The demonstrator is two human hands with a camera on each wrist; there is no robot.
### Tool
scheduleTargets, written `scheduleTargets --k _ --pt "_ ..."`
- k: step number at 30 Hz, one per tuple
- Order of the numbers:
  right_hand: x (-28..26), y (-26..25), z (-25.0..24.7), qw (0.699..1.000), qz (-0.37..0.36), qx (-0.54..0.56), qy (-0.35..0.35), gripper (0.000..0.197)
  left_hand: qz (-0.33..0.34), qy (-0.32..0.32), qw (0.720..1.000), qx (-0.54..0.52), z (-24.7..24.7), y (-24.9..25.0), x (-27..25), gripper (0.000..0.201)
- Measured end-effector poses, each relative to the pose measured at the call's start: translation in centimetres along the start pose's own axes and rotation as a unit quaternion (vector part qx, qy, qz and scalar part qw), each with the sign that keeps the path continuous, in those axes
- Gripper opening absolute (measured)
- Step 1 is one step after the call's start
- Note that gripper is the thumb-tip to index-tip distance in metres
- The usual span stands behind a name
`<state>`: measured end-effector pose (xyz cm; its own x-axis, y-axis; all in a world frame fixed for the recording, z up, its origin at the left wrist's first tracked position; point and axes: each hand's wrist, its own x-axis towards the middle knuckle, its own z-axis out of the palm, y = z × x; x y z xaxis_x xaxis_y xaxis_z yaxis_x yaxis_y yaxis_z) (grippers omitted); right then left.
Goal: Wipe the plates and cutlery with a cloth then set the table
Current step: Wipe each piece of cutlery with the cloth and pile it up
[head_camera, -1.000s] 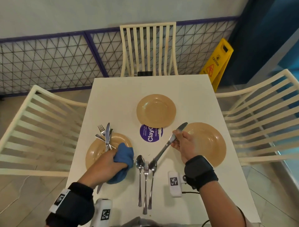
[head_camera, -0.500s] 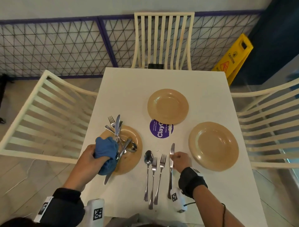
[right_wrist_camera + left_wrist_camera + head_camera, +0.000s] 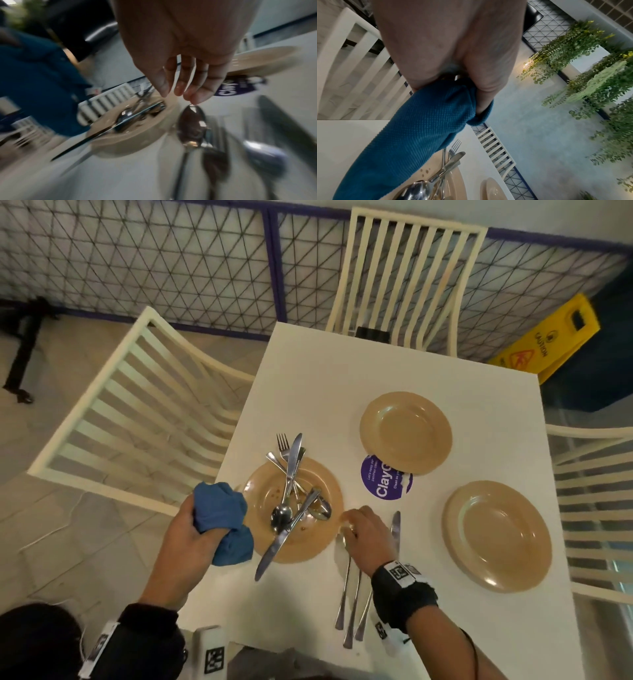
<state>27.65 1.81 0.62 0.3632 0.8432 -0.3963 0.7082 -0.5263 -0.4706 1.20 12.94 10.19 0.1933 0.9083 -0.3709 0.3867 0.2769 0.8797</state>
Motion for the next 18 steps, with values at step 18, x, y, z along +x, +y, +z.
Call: scheduleTargets --k 18 --pt "7.8 -5.7 4.1 0.917 -0.249 -0.283 -0.131 0.044 -0.043 -0.021 0.998 -0.042 -4.1 -2.9 0.8 0.036"
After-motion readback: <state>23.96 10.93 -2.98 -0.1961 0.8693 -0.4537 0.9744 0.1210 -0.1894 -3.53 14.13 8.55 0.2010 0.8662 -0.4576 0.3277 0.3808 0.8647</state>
